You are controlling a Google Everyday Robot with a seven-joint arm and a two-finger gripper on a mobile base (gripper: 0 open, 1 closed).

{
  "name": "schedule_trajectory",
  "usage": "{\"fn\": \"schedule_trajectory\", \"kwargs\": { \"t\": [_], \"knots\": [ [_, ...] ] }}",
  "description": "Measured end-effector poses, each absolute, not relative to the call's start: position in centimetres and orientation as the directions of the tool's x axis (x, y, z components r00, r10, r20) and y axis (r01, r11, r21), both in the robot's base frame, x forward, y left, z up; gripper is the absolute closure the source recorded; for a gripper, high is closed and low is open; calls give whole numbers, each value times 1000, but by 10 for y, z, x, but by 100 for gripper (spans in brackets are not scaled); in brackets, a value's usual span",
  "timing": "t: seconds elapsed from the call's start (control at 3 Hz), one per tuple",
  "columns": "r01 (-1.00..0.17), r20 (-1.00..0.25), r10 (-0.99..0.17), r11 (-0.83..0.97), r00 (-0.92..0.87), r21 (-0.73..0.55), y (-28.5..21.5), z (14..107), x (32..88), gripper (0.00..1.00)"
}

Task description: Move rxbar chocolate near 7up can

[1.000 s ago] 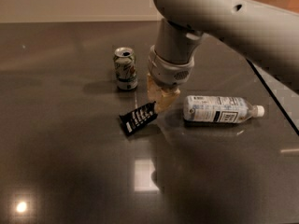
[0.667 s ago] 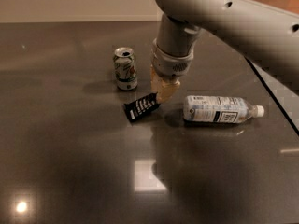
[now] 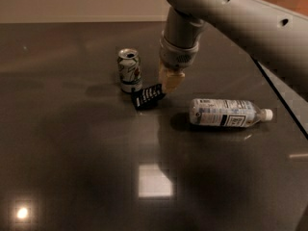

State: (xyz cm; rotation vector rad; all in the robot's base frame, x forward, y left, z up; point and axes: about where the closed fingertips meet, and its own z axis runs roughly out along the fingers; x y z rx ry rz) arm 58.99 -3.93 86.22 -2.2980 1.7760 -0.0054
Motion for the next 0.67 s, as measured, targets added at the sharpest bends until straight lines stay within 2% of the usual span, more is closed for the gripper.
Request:
{"fn": "schedule_trajectory", "kwargs": {
  "t": [0.67],
  "knots": [
    [-956, -158, -953, -228, 258, -187, -39, 863, 594, 36]
  ]
}}
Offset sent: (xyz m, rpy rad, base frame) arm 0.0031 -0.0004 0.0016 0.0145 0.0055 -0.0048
